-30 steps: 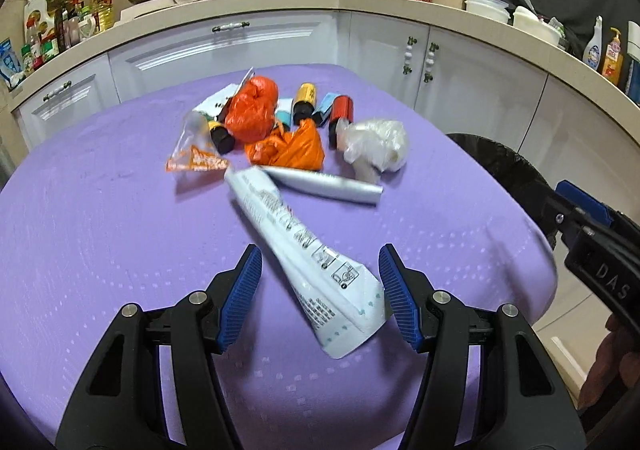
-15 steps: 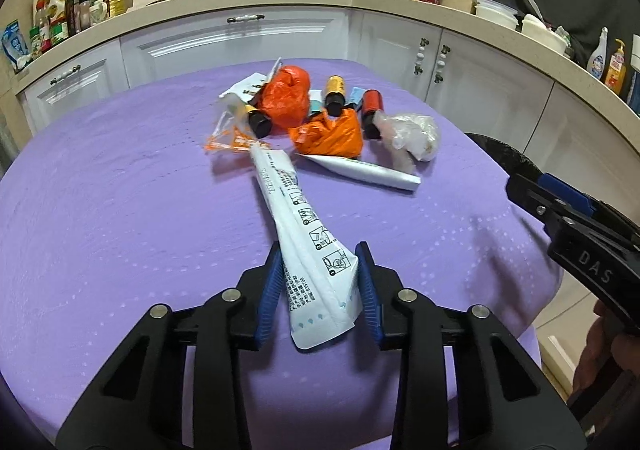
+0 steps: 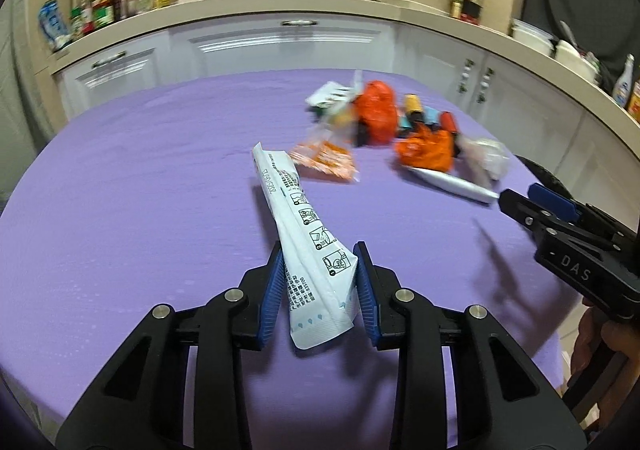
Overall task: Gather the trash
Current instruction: 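Grasp the white-green tube with the right tool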
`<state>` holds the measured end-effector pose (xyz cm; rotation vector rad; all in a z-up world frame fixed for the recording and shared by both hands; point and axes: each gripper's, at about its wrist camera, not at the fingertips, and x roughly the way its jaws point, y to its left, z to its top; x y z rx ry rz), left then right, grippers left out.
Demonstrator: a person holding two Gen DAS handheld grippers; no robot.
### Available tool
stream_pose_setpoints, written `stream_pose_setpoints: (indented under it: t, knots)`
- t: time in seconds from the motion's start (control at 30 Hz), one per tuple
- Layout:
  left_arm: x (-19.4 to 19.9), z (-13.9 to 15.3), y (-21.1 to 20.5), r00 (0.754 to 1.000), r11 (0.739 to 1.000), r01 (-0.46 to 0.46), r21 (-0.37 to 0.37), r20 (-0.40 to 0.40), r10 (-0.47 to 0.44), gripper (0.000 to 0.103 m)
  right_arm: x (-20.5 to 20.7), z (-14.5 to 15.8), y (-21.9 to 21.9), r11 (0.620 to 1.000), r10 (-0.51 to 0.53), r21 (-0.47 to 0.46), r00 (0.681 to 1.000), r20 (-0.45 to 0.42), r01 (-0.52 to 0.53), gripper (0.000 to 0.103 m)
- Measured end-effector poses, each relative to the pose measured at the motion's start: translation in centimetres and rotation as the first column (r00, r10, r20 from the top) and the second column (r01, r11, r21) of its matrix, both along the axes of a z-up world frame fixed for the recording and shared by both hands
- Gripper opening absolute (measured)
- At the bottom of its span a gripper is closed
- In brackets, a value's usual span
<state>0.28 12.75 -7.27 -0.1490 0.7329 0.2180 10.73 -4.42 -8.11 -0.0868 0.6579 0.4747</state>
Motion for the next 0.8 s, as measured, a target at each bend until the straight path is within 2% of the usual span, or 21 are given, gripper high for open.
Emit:
stream_pose_setpoints:
  t: [0.37, 0.53, 0.63, 0.8]
  knots:
    - [-1.1, -0.3, 4.7, 0.996, 0.997, -0.083, -0.001, -0.014, 0.083, 0.033, 2.2, -0.9, 2.1, 0.999, 0.037, -0.019, 0.997, -0.072, -0.039, 0.050]
    - [-1.0, -0.2, 5.7, 0.995, 0.995, -0.099, -0.011, -0.010, 0.099, 0.033, 1.6, -1.1, 3.0, 0.995, 0.095, -0.003, 0.989, -0.111, -0.096, 0.050]
    - [-0.9, -0.1, 6.0, 0.995, 0.995, -0.103, -0.010, -0.007, 0.103, 0.033, 0.9, -1.0, 3.6, 0.993, 0.121, 0.000, 0.987, -0.107, -0.122, 0.050]
    - [-0.9, -0.1, 6.5, 0.994, 0.994, -0.110, -0.009, -0.005, 0.110, 0.033, 1.6, -0.7, 3.9, 0.995, 0.101, -0.008, 0.991, -0.085, -0.102, 0.050]
